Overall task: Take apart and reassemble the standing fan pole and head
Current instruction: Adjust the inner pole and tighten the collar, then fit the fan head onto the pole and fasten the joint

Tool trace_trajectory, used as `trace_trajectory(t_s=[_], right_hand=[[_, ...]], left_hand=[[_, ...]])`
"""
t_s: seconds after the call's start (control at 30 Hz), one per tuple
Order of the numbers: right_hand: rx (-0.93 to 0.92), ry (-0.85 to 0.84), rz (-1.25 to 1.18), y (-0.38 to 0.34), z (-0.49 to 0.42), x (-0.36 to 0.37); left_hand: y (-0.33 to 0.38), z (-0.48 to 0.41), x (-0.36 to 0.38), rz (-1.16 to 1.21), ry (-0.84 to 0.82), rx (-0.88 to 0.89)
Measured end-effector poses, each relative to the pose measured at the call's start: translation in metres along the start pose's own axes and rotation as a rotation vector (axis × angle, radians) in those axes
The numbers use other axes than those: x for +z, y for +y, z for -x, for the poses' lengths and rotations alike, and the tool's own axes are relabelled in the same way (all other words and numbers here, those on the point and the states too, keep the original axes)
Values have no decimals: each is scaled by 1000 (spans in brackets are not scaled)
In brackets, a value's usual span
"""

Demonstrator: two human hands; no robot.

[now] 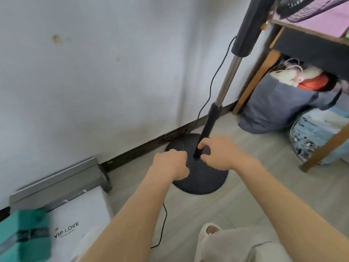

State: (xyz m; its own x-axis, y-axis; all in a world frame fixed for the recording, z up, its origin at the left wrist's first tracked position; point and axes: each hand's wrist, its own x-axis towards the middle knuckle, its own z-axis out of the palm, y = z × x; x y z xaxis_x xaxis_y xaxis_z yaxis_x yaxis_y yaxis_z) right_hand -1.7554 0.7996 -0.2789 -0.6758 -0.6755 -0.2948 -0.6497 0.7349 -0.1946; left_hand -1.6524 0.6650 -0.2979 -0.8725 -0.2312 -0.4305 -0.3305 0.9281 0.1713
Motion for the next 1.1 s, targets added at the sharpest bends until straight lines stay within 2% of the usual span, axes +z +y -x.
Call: trace_trajectory(t_s=[0.1,0.23,0.3,0.37,0.57,0.67,0.8,0.93,1.1], right_hand=[[-18,-19,-27,7,-14,1],[-6,131,-44,5,-45,-7],[4,232,-106,-3,-60,-4],[0,267,-128,-11,-75,7],[139,29,-172,-31,-94,8],[228,-129,-207,-52,-72,-18],[254,-267,-215,-97,-13,-98],[223,-303,-120,-138,35,-217],[260,-273,-165,-166,83,-373]], left_hand=[[-1,-8,-24,6,113,3],[-12,-20,-47,100,359,-46],[-14,-30,-45,135,403,-74],[-13,-43,-48,226,371,-108],[-24,-52,-56,551,106,-182],[-44,-14,-94,542,12,-201],[-67,43,-191,521,-81,-260],[-66,89,-315,471,-251,-179],[-48,128,-452,403,-219,-100]])
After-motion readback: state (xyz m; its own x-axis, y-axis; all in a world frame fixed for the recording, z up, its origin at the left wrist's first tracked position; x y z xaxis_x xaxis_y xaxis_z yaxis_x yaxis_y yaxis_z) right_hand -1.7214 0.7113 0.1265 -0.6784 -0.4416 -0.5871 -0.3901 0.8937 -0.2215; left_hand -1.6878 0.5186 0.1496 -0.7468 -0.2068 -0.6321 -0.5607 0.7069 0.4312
